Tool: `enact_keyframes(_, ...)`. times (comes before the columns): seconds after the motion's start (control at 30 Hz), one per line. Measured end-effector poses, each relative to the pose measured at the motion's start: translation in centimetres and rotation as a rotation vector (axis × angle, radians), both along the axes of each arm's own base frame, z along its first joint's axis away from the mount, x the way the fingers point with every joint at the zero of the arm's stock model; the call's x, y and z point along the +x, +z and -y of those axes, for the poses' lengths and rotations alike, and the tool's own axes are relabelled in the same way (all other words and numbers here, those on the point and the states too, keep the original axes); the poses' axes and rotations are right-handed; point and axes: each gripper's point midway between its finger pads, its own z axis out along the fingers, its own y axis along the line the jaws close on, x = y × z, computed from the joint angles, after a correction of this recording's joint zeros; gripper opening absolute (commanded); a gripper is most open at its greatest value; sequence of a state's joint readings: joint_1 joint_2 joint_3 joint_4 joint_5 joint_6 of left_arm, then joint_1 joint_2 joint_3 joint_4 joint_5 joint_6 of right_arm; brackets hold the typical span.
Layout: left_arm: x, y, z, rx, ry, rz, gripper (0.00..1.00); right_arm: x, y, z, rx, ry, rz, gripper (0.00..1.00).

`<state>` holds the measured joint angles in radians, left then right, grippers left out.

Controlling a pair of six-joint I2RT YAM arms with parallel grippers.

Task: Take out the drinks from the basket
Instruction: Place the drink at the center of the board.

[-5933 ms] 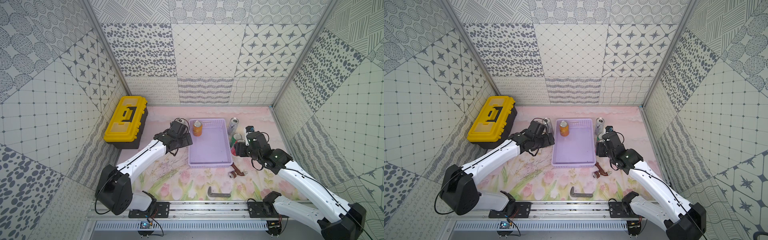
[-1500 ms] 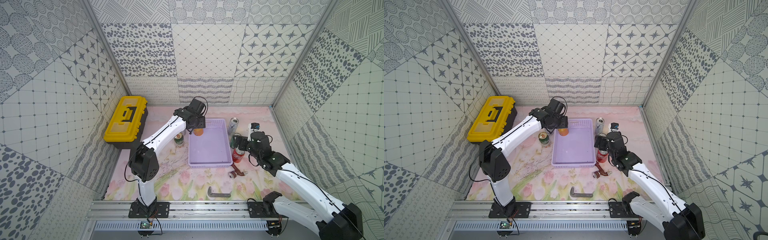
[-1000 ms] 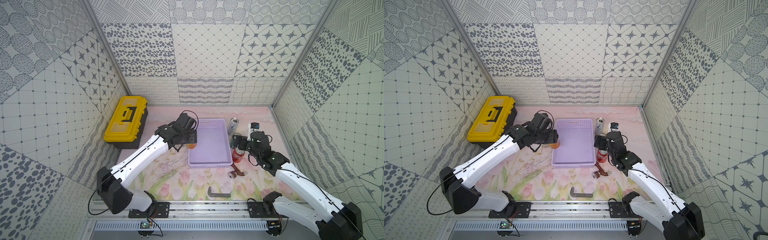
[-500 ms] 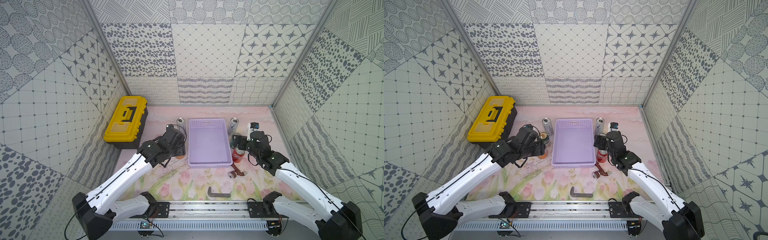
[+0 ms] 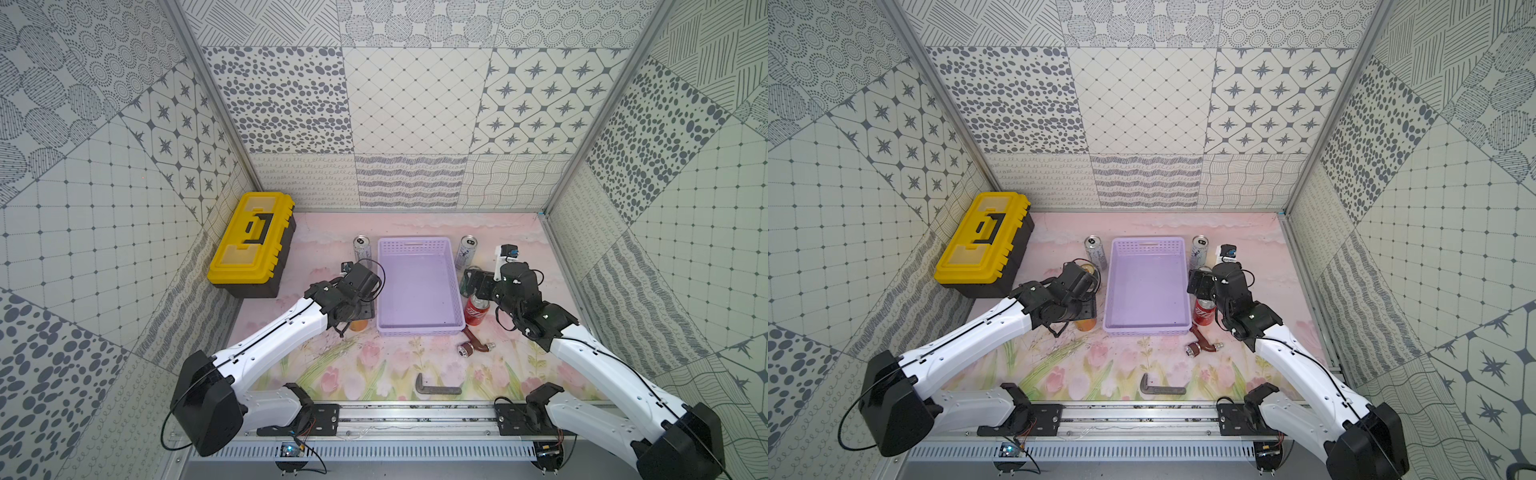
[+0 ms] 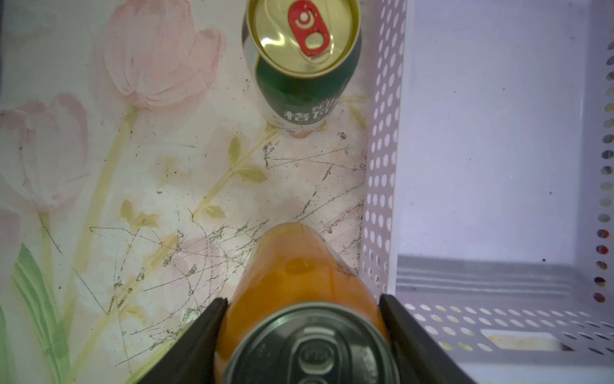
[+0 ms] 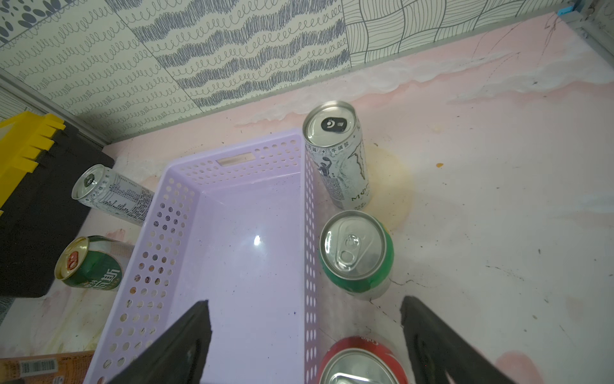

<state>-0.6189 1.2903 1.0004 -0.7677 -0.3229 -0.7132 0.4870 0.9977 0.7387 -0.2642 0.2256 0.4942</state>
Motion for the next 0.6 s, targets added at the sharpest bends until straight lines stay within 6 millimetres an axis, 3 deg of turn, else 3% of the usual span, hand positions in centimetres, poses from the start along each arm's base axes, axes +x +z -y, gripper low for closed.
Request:
enact_keyframes(0.33,1.3,-2.8,0.0,-0.001,0.046,-0.026,0.63,0.1,0.0,0.2,0.001,-0.005,0.001,0.93)
enact_keyframes(0.6,2.0,-3.3,0.0,-0.023,0.069,-0.001,0.68,0.0,0.1,0.2,0.001,-0.005,0.002,0.93)
